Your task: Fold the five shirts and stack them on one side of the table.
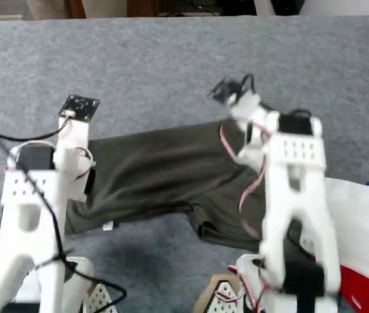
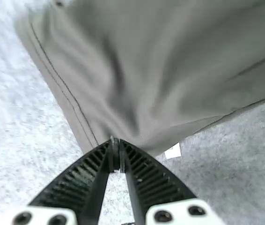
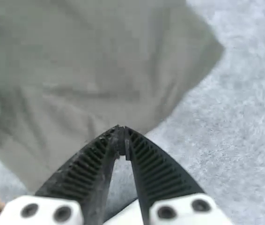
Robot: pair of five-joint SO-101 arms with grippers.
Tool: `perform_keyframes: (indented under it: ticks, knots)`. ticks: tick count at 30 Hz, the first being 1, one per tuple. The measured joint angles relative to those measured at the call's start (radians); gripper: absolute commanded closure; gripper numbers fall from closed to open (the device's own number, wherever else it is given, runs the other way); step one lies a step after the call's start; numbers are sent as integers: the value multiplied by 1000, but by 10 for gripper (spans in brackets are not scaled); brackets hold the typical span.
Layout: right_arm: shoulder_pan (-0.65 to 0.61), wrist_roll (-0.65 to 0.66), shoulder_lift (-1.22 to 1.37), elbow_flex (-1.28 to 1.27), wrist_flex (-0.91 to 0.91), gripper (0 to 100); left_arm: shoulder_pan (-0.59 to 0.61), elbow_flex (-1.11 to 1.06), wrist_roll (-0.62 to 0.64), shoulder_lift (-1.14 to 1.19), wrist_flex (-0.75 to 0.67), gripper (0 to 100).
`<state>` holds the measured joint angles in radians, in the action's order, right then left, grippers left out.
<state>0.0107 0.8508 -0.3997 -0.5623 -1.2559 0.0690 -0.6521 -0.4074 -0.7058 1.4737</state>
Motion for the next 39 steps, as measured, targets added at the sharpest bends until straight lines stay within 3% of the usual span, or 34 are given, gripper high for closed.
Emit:
perform_keyframes:
  ticks: [7,15,18,21,31,39]
  knots:
    - [-52,184,-333,-382,-100,798,95,-163,28,-146,-54,981]
    - [-175,272,-522,-562,-238,781,292,-459,32,-147,-425,981]
    - [-244,264,-514,-594,-224,781,310,-535,37,-147,-555,981]
    - [-288,249,-460,-606,-186,781,311,-555,44,-147,-598,981]
    - [-310,241,-89,-649,112,784,318,-578,94,-149,-632,981]
    - [-310,241,-51,-640,155,792,318,-597,94,-149,-654,981]
